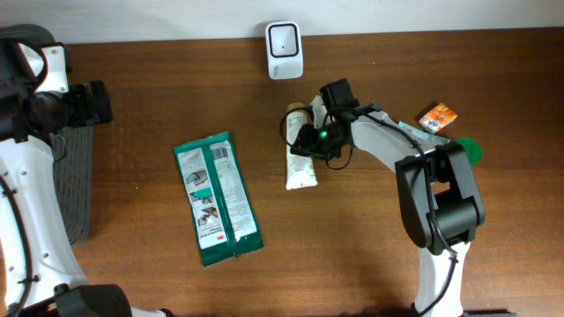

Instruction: Scan the item barcode

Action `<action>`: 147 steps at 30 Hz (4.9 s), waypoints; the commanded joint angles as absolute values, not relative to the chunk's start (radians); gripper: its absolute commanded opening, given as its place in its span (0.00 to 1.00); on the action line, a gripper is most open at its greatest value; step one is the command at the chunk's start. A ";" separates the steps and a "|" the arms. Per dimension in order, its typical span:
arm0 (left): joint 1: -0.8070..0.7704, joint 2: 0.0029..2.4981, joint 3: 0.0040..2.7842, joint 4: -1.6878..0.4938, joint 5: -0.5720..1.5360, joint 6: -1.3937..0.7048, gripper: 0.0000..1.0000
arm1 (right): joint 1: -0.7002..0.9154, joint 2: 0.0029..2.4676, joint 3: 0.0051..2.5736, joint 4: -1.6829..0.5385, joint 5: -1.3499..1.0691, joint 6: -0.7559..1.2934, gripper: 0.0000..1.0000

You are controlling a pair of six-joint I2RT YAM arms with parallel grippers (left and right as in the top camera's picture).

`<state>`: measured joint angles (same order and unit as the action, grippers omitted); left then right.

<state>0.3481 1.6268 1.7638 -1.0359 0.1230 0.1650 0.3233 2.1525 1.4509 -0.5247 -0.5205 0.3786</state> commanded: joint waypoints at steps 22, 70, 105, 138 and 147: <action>0.350 1.615 1.770 -1.035 0.123 0.178 0.99 | 0.103 1.390 1.449 -0.817 -1.078 -0.044 0.04; 0.350 1.615 1.770 -1.035 0.124 0.178 0.99 | 0.270 1.737 1.875 -0.773 -0.187 0.105 0.04; 0.350 1.615 1.770 -1.035 0.123 0.178 0.99 | 0.508 2.011 1.687 -0.852 -0.472 0.265 0.80; 0.350 1.615 1.770 -1.035 0.124 0.178 0.99 | 0.732 2.376 1.800 -0.815 -0.332 0.371 0.04; 0.350 1.615 1.770 -1.035 0.123 0.178 0.99 | 0.731 2.376 1.811 -0.808 -0.347 0.371 0.04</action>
<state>0.3481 1.6268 1.7638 -1.0359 0.1230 0.1650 0.7391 2.3348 1.7973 -0.8082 -0.3820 0.3813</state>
